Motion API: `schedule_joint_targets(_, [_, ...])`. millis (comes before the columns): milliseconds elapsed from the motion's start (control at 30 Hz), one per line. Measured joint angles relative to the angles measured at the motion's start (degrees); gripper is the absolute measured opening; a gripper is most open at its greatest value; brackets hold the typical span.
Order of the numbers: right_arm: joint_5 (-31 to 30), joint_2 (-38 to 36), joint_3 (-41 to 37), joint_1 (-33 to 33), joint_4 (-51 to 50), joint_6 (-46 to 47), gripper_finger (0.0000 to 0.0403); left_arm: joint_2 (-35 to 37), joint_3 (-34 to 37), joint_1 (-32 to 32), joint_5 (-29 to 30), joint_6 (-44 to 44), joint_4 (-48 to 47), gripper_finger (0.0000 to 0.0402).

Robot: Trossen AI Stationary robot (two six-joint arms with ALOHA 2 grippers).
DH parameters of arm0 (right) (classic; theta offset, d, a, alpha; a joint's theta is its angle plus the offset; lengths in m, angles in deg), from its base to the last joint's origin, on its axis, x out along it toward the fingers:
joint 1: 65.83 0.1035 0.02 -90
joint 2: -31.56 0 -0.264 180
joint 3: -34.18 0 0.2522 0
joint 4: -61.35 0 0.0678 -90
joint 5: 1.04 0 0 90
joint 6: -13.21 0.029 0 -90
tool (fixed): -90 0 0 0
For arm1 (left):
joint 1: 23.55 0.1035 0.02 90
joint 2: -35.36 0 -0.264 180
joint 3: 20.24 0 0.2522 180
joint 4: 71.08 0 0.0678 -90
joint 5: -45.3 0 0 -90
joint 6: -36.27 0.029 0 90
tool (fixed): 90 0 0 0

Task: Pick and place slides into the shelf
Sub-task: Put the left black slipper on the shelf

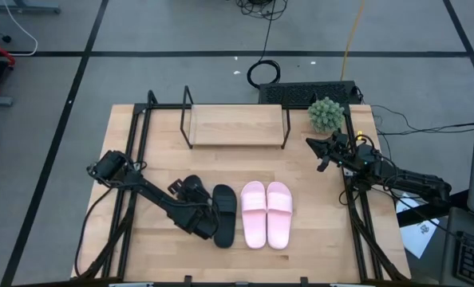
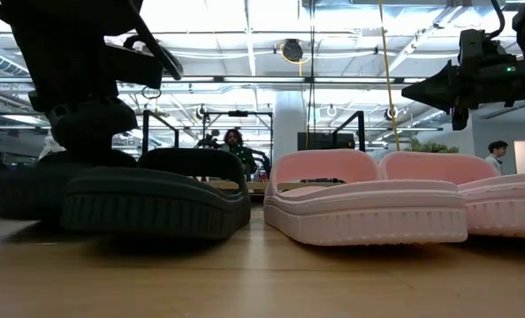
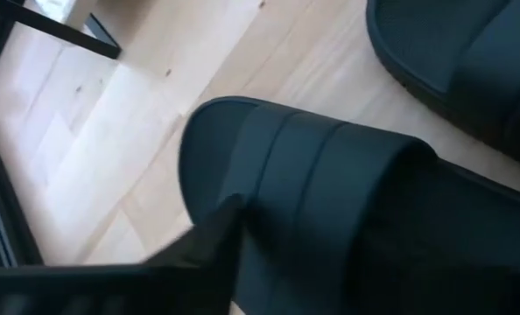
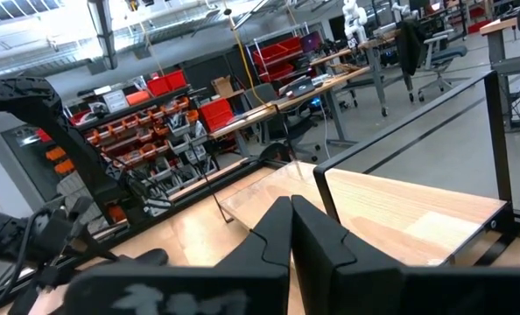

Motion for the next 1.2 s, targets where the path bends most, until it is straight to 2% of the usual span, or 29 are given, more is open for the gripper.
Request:
schedule_joint_targets(100, [0.0, 0.0, 0.0, 0.0, 0.0, 0.0, 0.0, 0.0, 0.0, 0.0, -0.3, 1.1, -0.2, 0.004])
schedule_joint_targets(167, [0.0, 0.0, 0.0, 0.0, 0.0, 0.0, 0.0, 0.0, 0.0, 0.0, -0.3, 1.1, -0.4, 0.0013])
schedule_joint_targets(367, [0.0, 0.0, 0.0, 0.0, 0.0, 0.2, 0.0, 0.0, 0.0, 0.0, -1.0, 0.6, -0.3, 0.0004])
schedule_joint_targets(467, [0.0, 0.0, 0.0, 0.0, 0.0, 1.2, 0.0, 0.0, -1.1, -0.1, -1.4, -1.1, -4.7, 0.0003])
schedule_joint_targets(667, [0.0, 0.0, 0.0, 0.0, 0.0, 1.3, 0.0, 0.1, -9.8, -0.7, -1.7, -2.1, -19.6, 0.0002])
schedule_joint_targets(800, [0.0, 0.0, 0.0, 0.0, 0.0, 1.3, 0.0, 0.9, -17.2, -1.6, 3.0, 1.6, -19.1, 0.0001])
schedule_joint_targets(933, [0.0, 0.0, 0.0, 0.0, 0.8, 1.6, 0.0, 1.1, -24.8, -0.3, 9.1, 8.9, -19.6, 0.0001])
schedule_joint_targets(1067, [0.0, 0.0, 0.0, 0.0, 0.9, 3.9, 0.0, 1.1, -30.5, 3.7, 15.9, 23.0, -19.5, 0.0001])
schedule_joint_targets(1200, [0.0, 0.0, 0.0, 0.0, 0.6, 6.2, 0.0, 1.1, -33.8, 10.2, 23.3, 40.4, -19.5, 0.0])
